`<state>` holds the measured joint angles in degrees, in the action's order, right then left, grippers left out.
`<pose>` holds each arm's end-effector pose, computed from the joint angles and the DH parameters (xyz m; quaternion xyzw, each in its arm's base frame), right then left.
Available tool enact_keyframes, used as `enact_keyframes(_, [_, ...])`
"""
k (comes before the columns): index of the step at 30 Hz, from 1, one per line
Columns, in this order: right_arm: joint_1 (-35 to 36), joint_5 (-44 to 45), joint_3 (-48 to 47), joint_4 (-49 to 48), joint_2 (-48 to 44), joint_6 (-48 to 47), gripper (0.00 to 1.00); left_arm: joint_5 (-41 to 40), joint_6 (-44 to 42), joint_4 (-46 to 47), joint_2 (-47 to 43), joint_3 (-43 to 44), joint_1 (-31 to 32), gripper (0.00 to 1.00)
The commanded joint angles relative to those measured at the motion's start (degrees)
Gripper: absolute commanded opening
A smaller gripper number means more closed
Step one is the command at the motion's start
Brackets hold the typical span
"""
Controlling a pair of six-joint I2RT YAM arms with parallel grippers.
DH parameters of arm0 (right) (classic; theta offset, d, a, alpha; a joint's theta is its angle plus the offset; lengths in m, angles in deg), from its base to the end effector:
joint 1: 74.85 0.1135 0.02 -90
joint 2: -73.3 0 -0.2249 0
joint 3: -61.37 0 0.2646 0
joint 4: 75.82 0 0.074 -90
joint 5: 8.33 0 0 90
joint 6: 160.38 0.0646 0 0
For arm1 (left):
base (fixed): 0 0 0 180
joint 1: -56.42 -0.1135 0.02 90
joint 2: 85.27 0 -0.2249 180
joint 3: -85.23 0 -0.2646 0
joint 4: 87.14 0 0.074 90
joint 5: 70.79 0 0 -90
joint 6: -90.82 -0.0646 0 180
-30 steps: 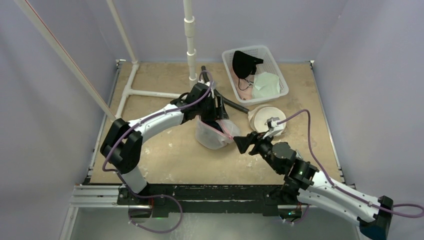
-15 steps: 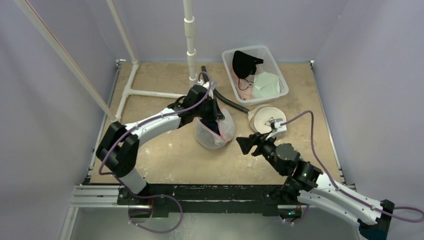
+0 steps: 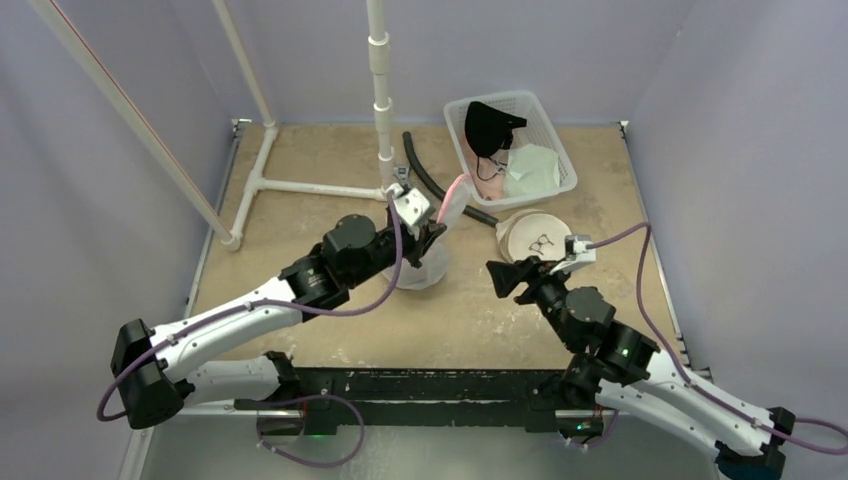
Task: Unzip the laundry bag and remove the bra
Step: Open the laundry bag at the center of the board.
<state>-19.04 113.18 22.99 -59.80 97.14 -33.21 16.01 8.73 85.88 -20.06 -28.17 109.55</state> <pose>0.1400 0.1460 0.2675 0.0754 0.7109 0.3533 0.6035 0.1997 -0.2603 0.3106 0.2674 0.6908 -0.3232 0.5890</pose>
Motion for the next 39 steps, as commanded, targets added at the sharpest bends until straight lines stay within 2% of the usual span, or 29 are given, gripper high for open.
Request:
enact_keyframes(1, [-0.2, 7.1, -5.1, 3.1, -2.4, 3.8, 0.78, -7.1, -22.5, 4.6, -3.7, -6.1, 6.5, 0.04])
enact_keyframes(7, [-0.3, 7.8, -7.3, 4.2, -3.7, 2.9, 0.79, -18.1, -39.9, 7.6, -4.0, -12.9, 17.8, 0.11])
enact_keyframes(12, [-0.2, 7.7, -6.5, 4.6, -3.6, 2.7, 0.79, -27.2, -49.2, 16.9, -3.8, -20.3, 27.6, 0.18])
enact_keyframes(15, [-0.2, 7.3, -5.5, 3.7, -3.3, 2.3, 0.79, -30.9, -52.2, 20.1, -5.3, -23.5, 32.3, 0.34])
enact_keyframes(18, [-0.2, 6.4, -4.8, 2.3, -1.8, 1.6, 0.79, -33.8, -54.1, 22.0, -7.8, -26.1, 36.9, 0.62])
enact_keyframes(20, [-0.2, 5.8, -4.6, 1.4, -0.4, 1.3, 0.79, -35.5, -54.3, 21.8, -9.1, -26.9, 39.7, 0.72])
enact_keyframes(21, [-0.2, 5.0, -4.5, 0.7, 0.3, 0.8, 0.79, -37.1, -53.6, 20.7, -9.6, -26.7, 41.0, 0.73])
enact_keyframes(24, [-0.2, 2.3, -4.6, -1.2, 3.1, -0.9, 0.79, -40.7, -48.2, 17.3, -12.0, -25.6, 42.3, 0.73])
enact_keyframes(28, [-0.2, -1.7, -4.5, -4.3, 7.5, -1.8, 0.78, -48.4, -37.5, 21.4, -15.5, -26.4, 42.0, 0.72])
enact_keyframes(30, [-0.2, -4.1, -3.9, -6.7, 9.6, -2.5, 0.77, -51.3, -27.8, 20.2, -15.7, -25.4, 40.1, 0.72])
enact_keyframes(32, [-0.3, -7.3, -3.5, -9.1, 12.4, -3.1, 0.76, -50.7, -13.5, 12.4, -14.8, -22.3, 35.6, 0.7])
enact_keyframes(33, [-0.4, -8.8, -3.7, -10.1, 14.3, -3.3, 0.75, -49.8, -4.5, 7.9, -14.2, -20.7, 32.0, 0.67])
enact_keyframes(35, [-1.2, -13.3, -4.1, -12.1, 19.5, -3.6, 0.71, -41.9, 13.9, -1.2, -13.1, -17.8, 22.4, 0.62])
enact_keyframes(37, [-2.6, -17.8, -4.4, -14.8, 23.9, -3.7, 0.67, -31.0, 23.5, -3.9, -12.5, -18.0, 13.4, 0.61])
enact_keyframes(39, [-3.4, -20.2, -5.0, -17.2, 28.0, -3.4, 0.64, -25.4, 30.1, -4.8, -11.7, -18.6, 8.1, 0.6])
